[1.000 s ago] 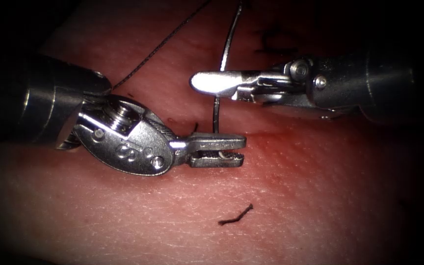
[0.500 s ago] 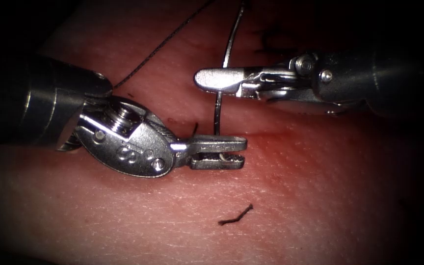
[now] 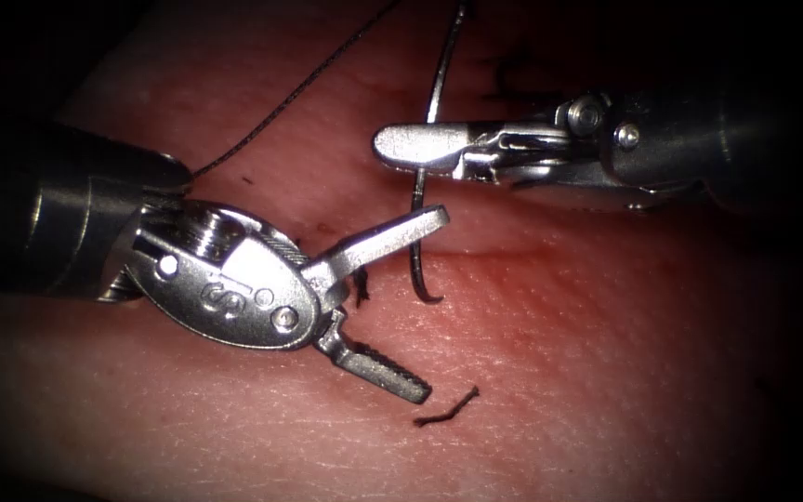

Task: Wound Closure
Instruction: Pass needle to the right jaws

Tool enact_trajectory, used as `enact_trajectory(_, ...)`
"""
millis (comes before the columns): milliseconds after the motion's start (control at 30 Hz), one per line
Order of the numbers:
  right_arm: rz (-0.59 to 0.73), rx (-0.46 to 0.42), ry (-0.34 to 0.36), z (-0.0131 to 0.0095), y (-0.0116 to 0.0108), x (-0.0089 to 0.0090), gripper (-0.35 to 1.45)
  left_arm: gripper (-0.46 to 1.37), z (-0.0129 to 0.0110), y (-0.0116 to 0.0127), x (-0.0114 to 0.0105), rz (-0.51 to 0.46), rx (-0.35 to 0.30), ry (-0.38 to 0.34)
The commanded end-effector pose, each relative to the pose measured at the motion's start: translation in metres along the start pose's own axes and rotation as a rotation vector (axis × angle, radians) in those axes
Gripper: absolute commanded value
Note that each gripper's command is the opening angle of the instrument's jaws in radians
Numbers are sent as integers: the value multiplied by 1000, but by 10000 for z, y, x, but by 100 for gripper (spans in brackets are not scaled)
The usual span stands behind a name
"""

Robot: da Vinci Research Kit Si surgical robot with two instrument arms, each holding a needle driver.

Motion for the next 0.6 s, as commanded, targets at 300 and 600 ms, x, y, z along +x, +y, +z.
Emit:
enact_trajectory(300,-227,-7,9,-12,22,22,-35,98,-24,4,-10,-175,-39,11)
enact_trajectory(600,-503,-11,17,-28,43,43,-35,15,-31,-12,-37,-195,56,-201)
